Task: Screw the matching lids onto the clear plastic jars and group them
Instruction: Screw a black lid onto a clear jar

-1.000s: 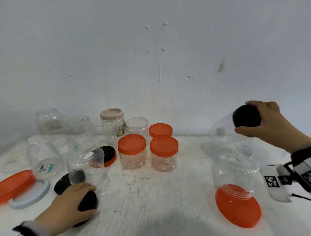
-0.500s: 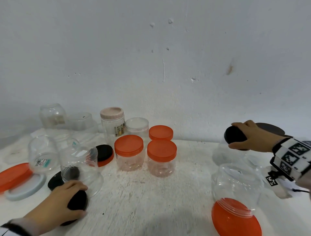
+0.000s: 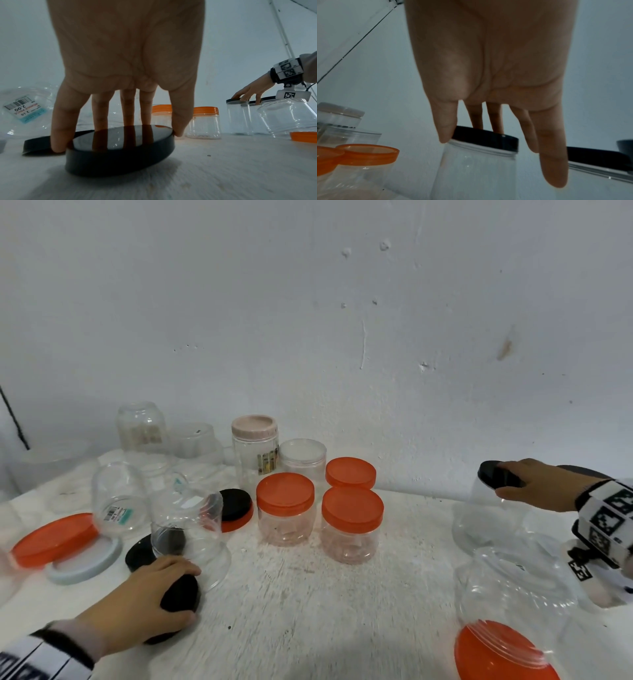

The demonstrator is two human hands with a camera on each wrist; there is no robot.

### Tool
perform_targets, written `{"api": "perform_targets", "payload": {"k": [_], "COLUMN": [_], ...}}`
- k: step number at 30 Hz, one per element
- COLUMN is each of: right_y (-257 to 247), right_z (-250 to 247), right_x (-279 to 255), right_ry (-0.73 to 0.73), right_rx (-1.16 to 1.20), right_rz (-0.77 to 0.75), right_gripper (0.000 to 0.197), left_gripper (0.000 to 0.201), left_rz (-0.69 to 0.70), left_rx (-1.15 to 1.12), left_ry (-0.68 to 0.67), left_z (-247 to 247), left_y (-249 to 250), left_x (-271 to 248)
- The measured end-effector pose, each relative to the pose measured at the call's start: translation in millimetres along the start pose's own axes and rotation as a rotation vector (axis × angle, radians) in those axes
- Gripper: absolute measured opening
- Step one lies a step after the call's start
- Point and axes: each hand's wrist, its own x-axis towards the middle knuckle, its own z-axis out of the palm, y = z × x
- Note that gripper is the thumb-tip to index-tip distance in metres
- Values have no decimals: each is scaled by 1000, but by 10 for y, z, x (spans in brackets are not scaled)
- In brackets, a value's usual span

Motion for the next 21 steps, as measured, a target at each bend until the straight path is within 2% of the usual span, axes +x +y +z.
{"api": "perform_targets", "payload": {"k": [3,10,12,15,21], "right_y": [-73,-304,-473,-991,-2180], "right_z": [-1,24,22,-21,-114], "right_x": [6,-16,-81,-295,-721], "right_ry": [-28,54,106,139,88], "right_rx": [-77,-147,-172,-173,-182], "right_rz": [37,120,83,5,-270], "right_gripper": [61,57,60,70,63], "left_gripper": [54,45,42,39,29], "left_rz": [3,53,64,64,47], "left_rx": [-41,-182,-209,-258,-392], "left_ry": [-7,77,99,141,199], "left_z": [-65,-248,-292,-355,-501], "left_y": [-6,-184,-259,-416,-724], "left_x": [-57,-186,-208,-263,-342]}}
